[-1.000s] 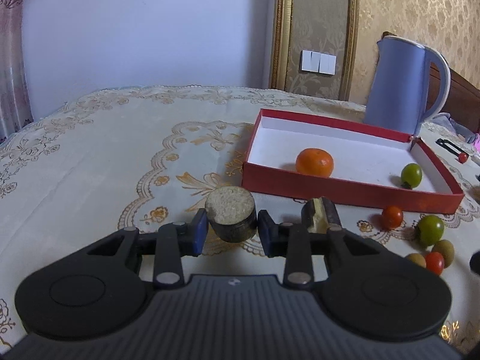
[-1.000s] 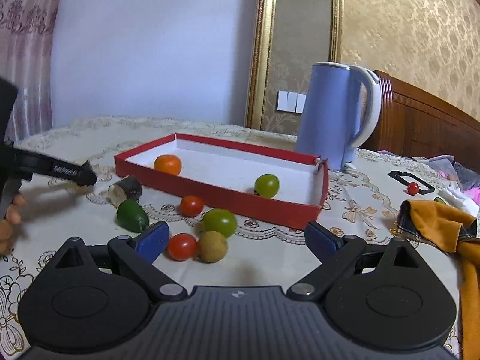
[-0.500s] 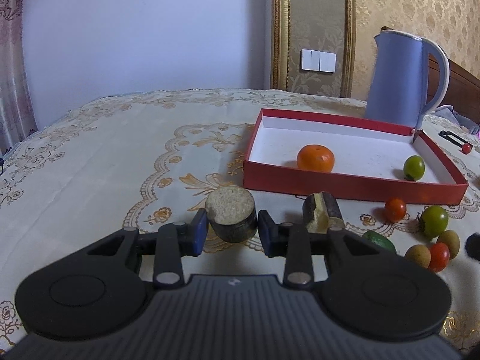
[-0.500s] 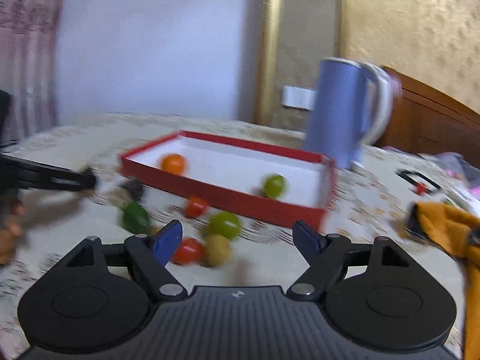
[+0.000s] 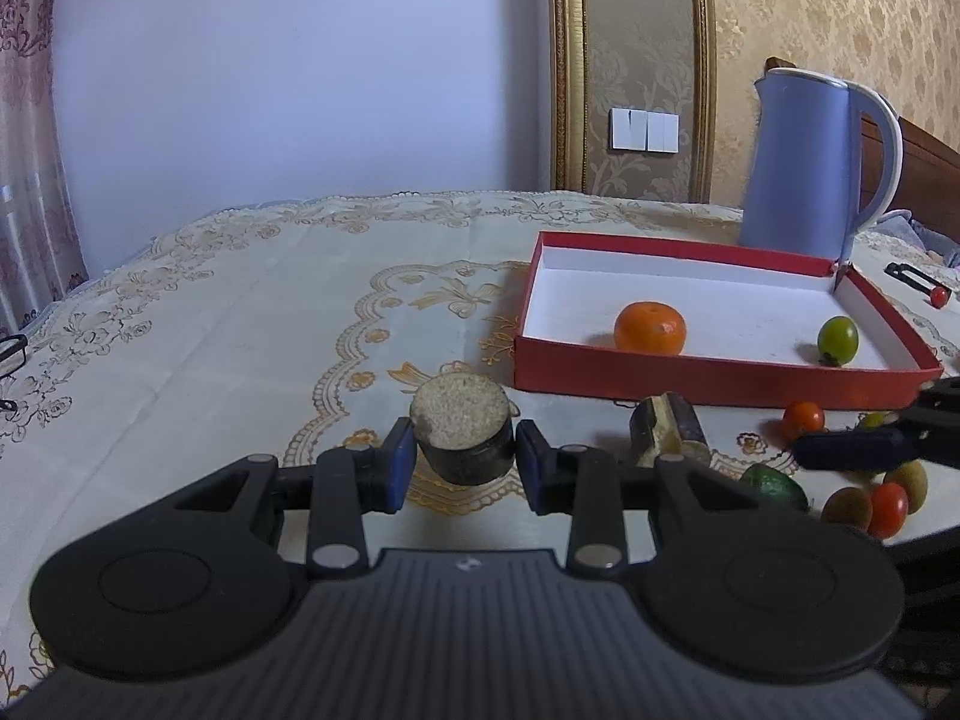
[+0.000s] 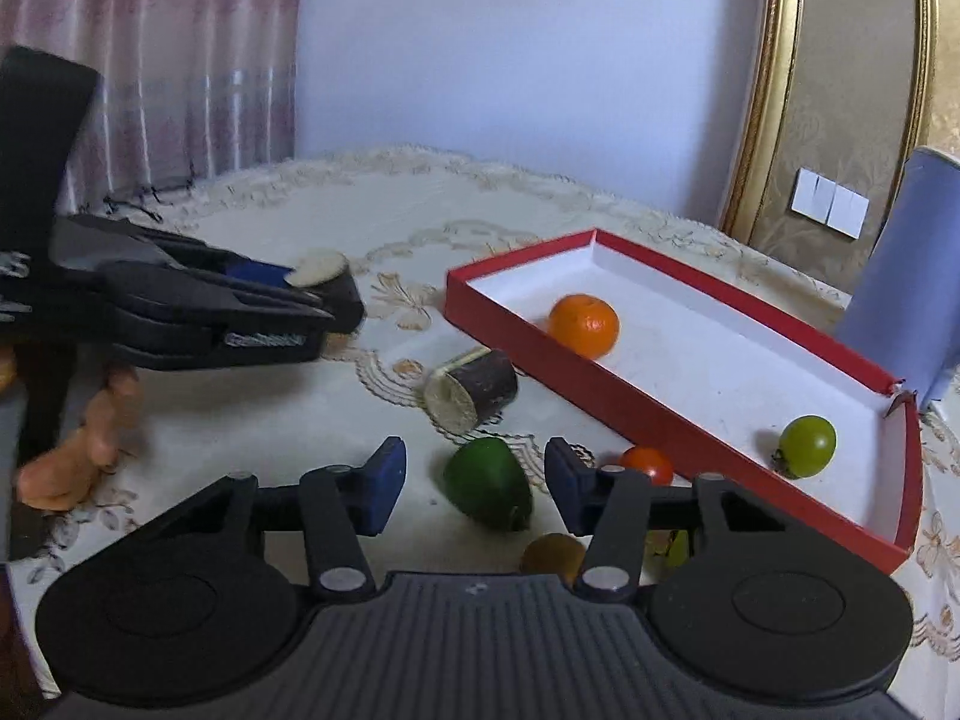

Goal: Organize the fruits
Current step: 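Grasp the striped green gourd with the right tool while the left tool holds the slice, then lower the slice into the tray and open the left tool while the right tool carries the gourd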

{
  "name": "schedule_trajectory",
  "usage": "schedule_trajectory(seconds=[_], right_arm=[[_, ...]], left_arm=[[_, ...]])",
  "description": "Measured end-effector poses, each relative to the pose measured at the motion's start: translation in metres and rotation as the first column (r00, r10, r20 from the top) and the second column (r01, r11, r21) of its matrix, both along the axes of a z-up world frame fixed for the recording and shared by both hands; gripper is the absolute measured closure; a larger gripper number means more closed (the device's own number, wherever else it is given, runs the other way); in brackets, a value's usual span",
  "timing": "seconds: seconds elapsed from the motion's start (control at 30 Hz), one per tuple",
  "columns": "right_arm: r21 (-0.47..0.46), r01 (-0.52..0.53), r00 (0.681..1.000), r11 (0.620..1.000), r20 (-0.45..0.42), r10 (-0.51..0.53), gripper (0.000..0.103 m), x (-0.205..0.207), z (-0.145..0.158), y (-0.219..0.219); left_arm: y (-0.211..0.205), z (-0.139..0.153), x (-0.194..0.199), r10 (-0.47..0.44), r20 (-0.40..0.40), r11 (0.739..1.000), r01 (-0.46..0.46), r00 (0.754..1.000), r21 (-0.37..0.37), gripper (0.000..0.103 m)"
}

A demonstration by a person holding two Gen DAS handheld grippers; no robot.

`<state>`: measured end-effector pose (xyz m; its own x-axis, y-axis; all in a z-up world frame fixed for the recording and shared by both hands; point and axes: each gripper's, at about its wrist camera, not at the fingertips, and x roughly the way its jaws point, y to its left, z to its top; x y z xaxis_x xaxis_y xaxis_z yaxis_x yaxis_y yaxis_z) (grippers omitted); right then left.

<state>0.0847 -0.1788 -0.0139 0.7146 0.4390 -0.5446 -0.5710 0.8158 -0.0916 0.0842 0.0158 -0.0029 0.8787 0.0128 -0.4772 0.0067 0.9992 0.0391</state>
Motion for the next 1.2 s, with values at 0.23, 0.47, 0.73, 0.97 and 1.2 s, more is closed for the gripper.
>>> schedule_trajectory(seconds=[0.23, 0.47, 0.73, 0.97, 1.2], right_arm=[[-0.076, 0.008, 1.0, 0.997, -0.023, -0.01, 0.07, 0.009, -0.007, 0.007], [-0.024, 0.013, 1.0, 1.0, 0.005, -0.013, 0.07, 0.0, 0.003, 0.002], [0.084, 0.045, 0.997, 0.995, 0.065, -0.05, 0.07, -0.032, 0.017, -0.025], [0.188, 0.119, 0.987, 0.975, 0.085, -0.137, 0.07, -0.058, 0.023, -0.067], [0.239, 0.175, 0.976, 0.955, 0.084, -0.2, 0.07, -0.073, 0.02, -0.098]], left_arm=[[-0.002, -0.003, 0.001, -0.009, -0.007, 1.0, 0.009, 1.0, 0.006, 0.07], [-0.002, 0.0, -0.002, -0.014, -0.003, 1.0, 0.014, 1.0, 0.013, 0.07], [-0.016, 0.019, -0.003, -0.046, 0.022, 0.998, 0.045, 0.999, 0.044, 0.07], [-0.047, 0.034, 0.014, -0.065, 0.034, 0.995, 0.062, 0.997, 0.074, 0.07], [-0.082, 0.039, 0.044, -0.096, -0.006, 0.989, 0.097, 0.995, 0.115, 0.07]])
